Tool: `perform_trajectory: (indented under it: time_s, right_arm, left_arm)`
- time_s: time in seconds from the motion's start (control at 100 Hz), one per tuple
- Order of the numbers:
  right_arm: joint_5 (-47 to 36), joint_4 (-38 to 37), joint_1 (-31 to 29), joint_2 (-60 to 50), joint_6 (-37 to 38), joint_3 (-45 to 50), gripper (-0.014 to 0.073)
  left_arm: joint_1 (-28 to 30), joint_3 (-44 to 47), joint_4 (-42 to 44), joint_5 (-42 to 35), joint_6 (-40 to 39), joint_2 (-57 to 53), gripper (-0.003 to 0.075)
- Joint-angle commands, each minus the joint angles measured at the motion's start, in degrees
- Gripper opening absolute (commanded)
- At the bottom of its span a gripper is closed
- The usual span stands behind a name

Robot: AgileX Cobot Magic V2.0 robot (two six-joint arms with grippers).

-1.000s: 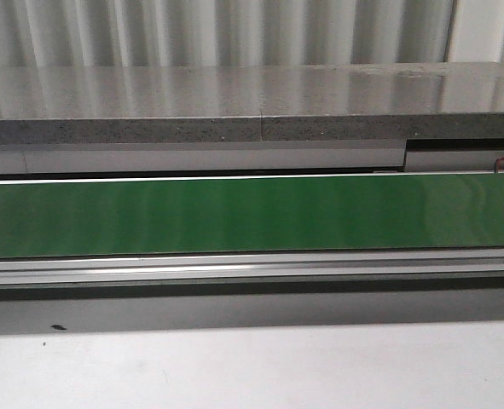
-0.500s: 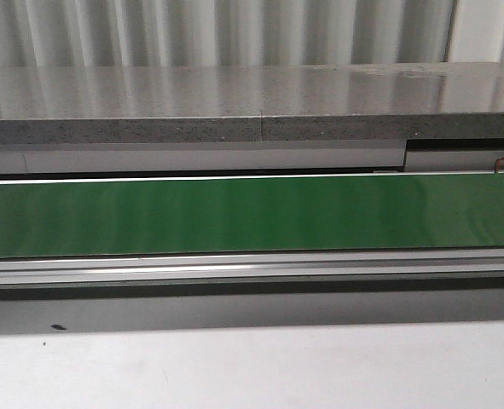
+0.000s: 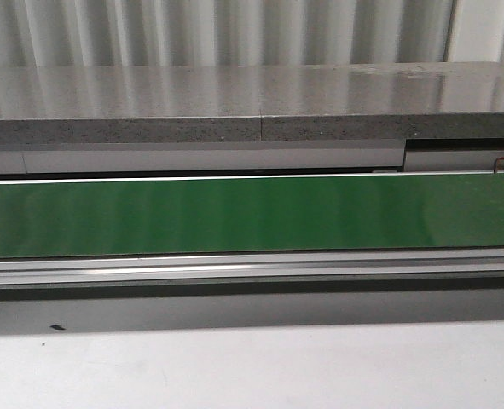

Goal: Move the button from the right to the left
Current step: 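Lift the button with the left gripper and carry it over the blue tray, then lower the button into the blue tray, open the left gripper, raise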

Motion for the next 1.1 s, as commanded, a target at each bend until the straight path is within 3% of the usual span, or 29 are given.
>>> perform_trajectory:
  time_s: [0.0,0.12,0.19,0.46,0.63,0.84,1.09]
  right_arm:
    - [-4.69,0.48,-0.13,0.58,-0.30,-1.50,-0.0068]
    - [-4.69,0.48,-0.13,0.58,-0.30,-1.50,-0.0068]
    - [-4.69,0.48,-0.13,0.58,-0.30,-1.50,-0.0068]
    - [-4.69,0.48,-0.13,0.58,-0.30,-1.50,-0.0068]
    - [-4.69,0.48,-0.13,0.58,-0.30,-1.50,-0.0068]
    - [-4.69,0.48,-0.13,0.58,-0.30,-1.50,-0.0068]
    - [-4.69,0.48,-0.13,0.58,-0.30,-1.50,-0.0068]
  left_arm:
    - [-0.02,-1.32,-0.90,-0.56,0.10,-3.10,0.0141]
    - [-0.02,-1.43,-0.76,-0.56,0.10,-3.10,0.0335]
    - [-0.02,-1.54,-0.68,-0.56,0.10,-3.10,0.0405]
    - [-0.02,-1.54,-2.28,-3.68,0.10,-6.69,0.0402]
    - [-0.14,-1.54,-5.84,-8.37,-1.66,-13.16,0.0307]
    - [-3.36,2.80,-7.46,-16.39,-4.99,-22.30,-0.0022]
    - [-10.59,10.92,-7.57,-23.43,-9.38,-32.18,-0.0021]
